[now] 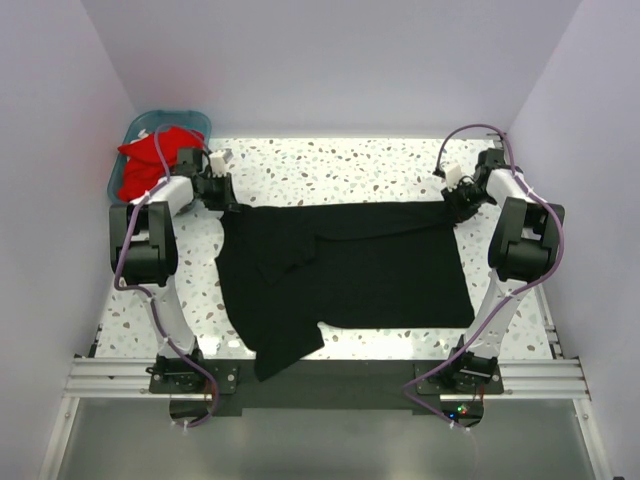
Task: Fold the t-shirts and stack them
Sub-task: Fold the tshirt
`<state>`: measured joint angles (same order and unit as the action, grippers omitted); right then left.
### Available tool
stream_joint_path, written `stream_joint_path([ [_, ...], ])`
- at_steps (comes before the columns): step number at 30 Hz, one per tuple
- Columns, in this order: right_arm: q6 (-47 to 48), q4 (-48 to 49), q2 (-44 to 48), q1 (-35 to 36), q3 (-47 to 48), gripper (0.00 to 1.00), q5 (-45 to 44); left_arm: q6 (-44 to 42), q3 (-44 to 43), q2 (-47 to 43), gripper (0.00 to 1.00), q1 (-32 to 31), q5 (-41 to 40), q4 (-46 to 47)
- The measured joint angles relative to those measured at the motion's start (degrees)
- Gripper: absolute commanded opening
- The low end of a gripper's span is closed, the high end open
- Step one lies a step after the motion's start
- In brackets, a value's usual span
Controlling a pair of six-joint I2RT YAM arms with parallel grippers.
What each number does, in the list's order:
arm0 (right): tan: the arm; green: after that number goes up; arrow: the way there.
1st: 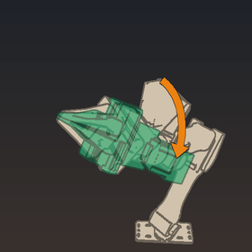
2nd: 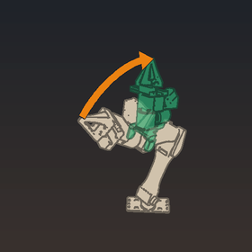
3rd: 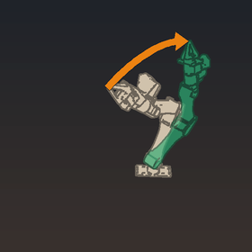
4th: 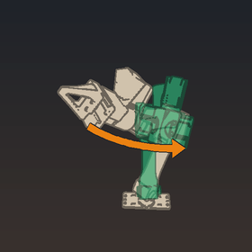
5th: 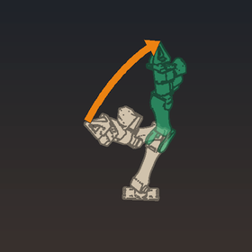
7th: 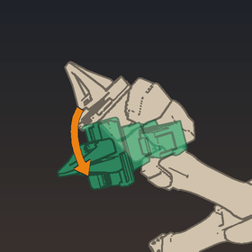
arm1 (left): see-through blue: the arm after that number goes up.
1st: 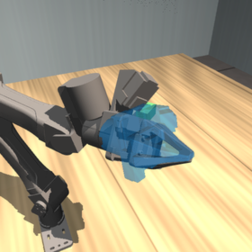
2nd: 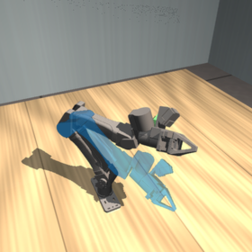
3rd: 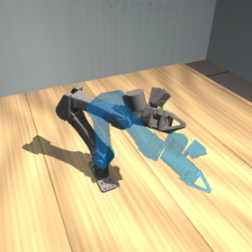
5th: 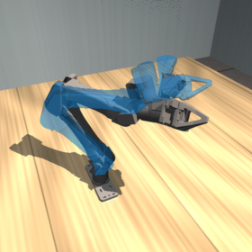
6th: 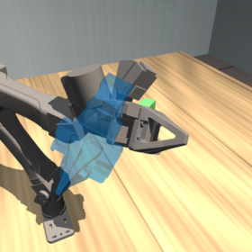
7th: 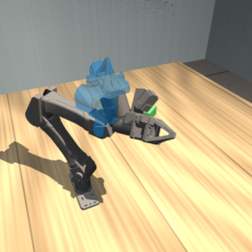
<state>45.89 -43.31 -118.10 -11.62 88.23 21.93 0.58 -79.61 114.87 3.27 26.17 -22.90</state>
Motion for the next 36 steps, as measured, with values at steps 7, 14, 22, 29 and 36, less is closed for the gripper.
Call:
stream_joint_path([
  [7,0.0,0.1,0.0,0.0,-0.3,0.0,-0.2,0.4,5.0,-4.9,0.0,1.0,-0.5,0.1],
  [14,0.0,0.2,0.0,0.1,-0.5,0.0,-0.5,1.4,9.4,-7.1,0.0,1.6,-3.4,0.6],
  [22,0.0,0.2,0.0,0.7,-0.5,0.0,-1.4,1.7,8.1,-3.8,0.37,1.6,-4.1,2.4],
  [29,-0.4,0.2,0.0,1.1,-0.5,0.0,-1.5,-5.1,11.0,-14.1,0.54,1.4,-0.5,3.0],
  [36,-0.7,0.3,0.0,1.1,-0.5,0.0,-1.5,-17.7,14.1,-29.0,0.62,-10.0,0.5,-0.5],
])
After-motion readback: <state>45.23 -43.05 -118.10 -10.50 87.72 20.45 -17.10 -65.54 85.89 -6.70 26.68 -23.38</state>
